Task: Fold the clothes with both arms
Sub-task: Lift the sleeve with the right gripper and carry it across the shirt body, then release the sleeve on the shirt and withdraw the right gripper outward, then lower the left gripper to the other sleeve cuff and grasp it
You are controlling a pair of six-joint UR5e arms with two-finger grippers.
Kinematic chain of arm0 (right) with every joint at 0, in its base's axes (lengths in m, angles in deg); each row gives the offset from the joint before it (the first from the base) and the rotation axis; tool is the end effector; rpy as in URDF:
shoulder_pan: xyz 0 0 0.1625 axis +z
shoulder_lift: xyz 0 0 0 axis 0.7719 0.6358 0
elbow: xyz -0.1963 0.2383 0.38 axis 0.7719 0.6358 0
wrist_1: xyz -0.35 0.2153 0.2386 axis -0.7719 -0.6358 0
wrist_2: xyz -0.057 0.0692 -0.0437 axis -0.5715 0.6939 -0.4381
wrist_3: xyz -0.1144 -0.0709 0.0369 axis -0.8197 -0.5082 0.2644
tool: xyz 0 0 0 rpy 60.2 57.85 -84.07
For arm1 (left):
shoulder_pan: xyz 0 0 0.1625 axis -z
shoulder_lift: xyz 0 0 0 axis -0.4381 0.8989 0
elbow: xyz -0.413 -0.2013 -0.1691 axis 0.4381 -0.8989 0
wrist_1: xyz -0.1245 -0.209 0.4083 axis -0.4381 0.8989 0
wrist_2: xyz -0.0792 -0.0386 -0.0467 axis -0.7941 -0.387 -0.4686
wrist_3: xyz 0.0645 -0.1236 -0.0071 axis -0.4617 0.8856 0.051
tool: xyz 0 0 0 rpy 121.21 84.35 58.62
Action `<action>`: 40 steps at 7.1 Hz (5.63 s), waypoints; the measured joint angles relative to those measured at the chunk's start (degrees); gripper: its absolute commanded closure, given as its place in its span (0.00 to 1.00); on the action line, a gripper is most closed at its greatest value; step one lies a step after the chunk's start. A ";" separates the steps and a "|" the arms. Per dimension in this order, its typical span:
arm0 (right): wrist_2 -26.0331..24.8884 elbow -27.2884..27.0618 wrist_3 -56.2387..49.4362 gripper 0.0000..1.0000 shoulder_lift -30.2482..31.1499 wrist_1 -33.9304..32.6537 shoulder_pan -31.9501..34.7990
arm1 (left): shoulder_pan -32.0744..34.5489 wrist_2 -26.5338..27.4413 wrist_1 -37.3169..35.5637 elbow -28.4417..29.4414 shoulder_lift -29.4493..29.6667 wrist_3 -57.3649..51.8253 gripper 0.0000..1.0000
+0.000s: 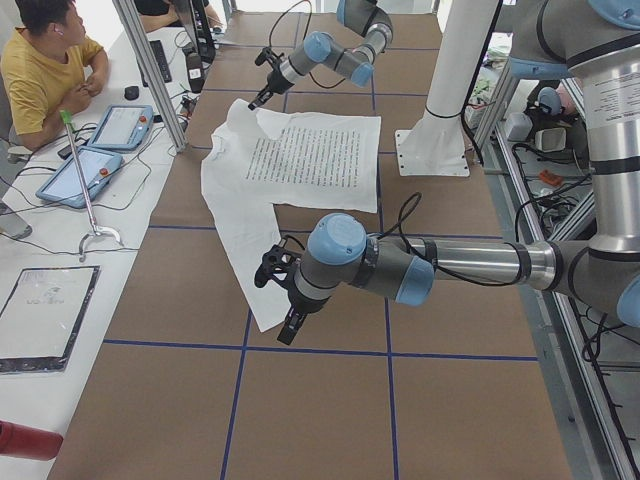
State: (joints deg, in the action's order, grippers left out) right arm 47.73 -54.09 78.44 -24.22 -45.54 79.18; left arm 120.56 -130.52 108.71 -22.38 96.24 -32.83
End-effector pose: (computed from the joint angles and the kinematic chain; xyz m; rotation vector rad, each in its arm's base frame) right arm -0.7058 -0.6052 0.0303 0.7182 -0.8279 0.5182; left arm -0.0737 -0.4607 0.6825 0.4137 0.7127 0.2134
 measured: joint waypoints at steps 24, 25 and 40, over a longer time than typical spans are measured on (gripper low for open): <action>59.02 -41.67 -51.96 0.00 56.61 -12.25 43.37 | -37.12 21.78 55.08 22.33 3.71 46.29 0.08; 58.95 -41.70 -51.96 0.00 56.85 -12.20 43.39 | -38.21 22.77 55.21 23.23 3.74 46.54 0.10; 58.46 -41.66 -51.51 0.00 57.37 -12.08 43.33 | -42.35 24.58 57.64 27.47 5.55 46.00 1.00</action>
State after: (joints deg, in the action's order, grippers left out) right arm 106.19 -95.75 26.93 33.15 -57.61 122.51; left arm 78.21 -105.94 166.35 5.09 101.78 13.17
